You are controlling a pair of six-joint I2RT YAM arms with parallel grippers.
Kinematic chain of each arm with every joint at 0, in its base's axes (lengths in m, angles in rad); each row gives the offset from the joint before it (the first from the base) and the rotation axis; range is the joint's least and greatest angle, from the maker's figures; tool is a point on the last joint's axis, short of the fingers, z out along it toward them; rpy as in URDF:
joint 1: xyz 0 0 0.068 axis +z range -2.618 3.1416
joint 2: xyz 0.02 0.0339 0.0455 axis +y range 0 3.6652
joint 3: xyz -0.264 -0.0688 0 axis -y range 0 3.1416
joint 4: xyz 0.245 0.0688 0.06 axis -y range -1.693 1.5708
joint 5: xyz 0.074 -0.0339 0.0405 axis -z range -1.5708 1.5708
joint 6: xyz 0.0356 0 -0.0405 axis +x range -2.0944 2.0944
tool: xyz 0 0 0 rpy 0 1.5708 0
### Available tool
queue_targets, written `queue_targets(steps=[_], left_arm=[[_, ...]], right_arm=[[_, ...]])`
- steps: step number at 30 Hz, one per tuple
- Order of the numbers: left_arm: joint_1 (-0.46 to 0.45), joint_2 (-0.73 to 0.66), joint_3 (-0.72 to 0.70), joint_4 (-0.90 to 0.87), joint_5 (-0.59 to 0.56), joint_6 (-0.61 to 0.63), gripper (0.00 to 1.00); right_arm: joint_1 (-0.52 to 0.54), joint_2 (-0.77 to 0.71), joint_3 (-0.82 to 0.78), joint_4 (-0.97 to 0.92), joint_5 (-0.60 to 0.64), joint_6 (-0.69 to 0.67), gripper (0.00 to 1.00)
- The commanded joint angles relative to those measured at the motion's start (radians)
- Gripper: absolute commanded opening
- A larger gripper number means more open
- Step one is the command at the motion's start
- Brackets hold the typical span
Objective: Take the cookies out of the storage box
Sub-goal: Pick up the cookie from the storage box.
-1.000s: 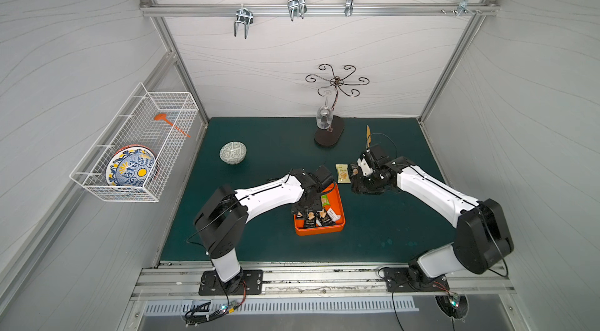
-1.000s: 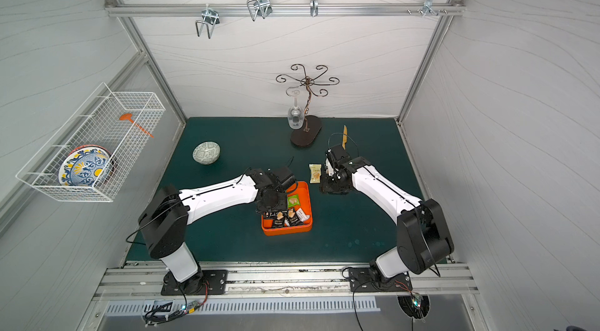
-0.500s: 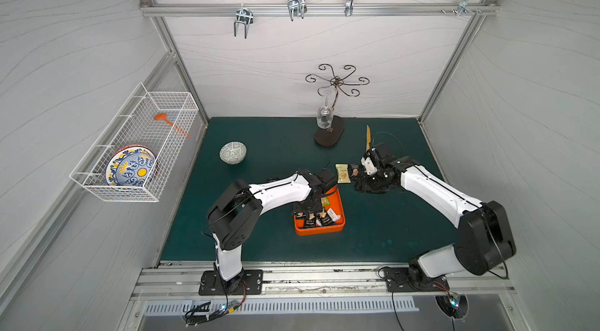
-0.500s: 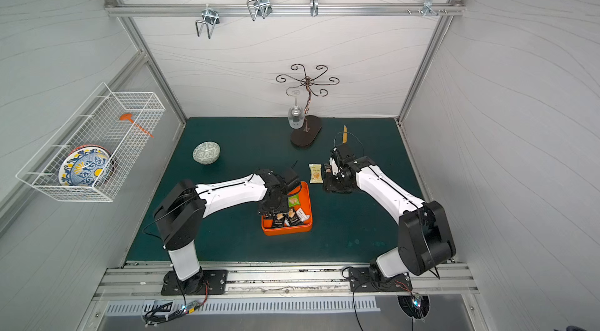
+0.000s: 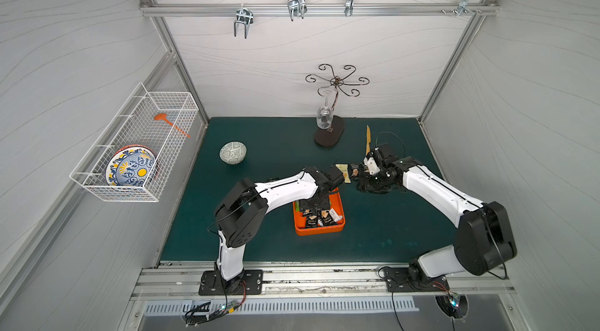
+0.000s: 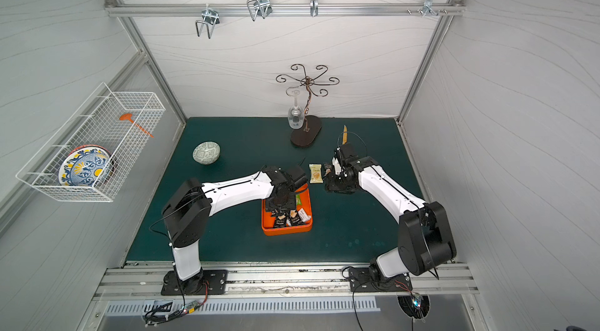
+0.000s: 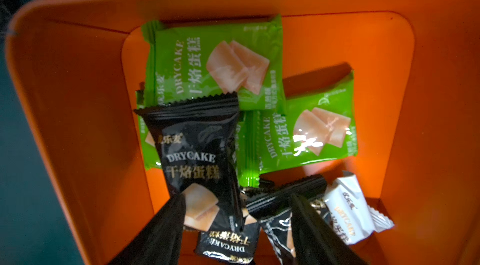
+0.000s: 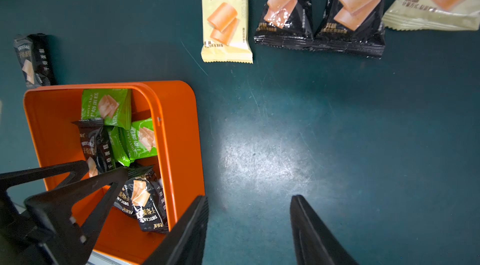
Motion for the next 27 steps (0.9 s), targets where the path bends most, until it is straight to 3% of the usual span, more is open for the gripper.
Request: queue_targets(steps=[1,17,27], left_arm=[[-0.003,-0.037,-0.013,-0.033,-0.028,0.01,0.68],[0.045,-0.06,-0.142,0.13,0.039,0.022,0.65],[0.05,-0.067,-0.139,0.142,0.038,0.035,0.59]], right_arm=[[-0.004,-0.014,-0.007,0.003,-0.015,-0.013,0.55],[-0.007,-0.005,-0.004,-0.007,-0.008,-0.018,0.55],[-0.009,0.012,-0.006,-0.005,-0.014,-0.02,0.55]])
